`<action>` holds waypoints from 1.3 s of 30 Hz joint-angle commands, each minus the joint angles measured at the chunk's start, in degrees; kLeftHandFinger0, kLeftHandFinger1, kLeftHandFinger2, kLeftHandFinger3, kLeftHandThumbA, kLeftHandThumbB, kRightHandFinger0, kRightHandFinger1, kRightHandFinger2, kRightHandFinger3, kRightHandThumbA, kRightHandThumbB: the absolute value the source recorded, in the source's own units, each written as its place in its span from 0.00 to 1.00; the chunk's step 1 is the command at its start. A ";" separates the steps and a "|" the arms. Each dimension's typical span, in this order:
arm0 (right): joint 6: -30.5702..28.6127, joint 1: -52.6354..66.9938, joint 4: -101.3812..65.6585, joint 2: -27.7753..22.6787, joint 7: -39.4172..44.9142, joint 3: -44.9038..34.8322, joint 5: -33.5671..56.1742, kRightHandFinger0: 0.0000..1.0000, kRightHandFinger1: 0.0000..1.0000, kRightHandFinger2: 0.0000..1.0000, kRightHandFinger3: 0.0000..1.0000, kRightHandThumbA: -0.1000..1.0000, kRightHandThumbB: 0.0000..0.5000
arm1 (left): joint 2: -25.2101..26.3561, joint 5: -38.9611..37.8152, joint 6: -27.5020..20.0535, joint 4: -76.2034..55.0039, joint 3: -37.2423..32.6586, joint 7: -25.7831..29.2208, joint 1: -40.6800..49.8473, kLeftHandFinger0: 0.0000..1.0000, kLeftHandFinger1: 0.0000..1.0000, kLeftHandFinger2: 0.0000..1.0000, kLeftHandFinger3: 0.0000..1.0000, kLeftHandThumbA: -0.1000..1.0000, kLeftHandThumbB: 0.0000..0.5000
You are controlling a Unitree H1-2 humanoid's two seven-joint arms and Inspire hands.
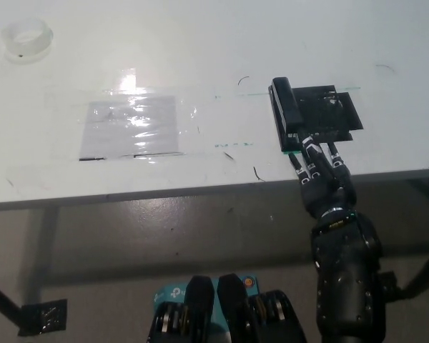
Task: A stapler is kept infront of the robot on the black mark on the desk and the robot uses its right hand to lift the top of the stapler to open it
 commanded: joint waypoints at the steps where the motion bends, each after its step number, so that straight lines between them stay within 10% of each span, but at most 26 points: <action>1: -2.03 -3.94 -0.41 3.91 -1.84 0.31 3.50 0.80 0.90 0.92 1.00 0.96 0.00 | 0.81 -0.10 0.08 -2.45 0.19 0.56 0.58 0.44 0.49 0.61 0.79 1.00 0.43; 39: -2.39 -20.95 6.08 -0.46 0.43 0.90 0.81 0.64 0.75 0.79 0.92 0.74 0.00 | 0.14 -0.73 -0.45 -2.31 0.03 0.22 3.07 0.44 0.49 0.60 0.76 1.00 0.51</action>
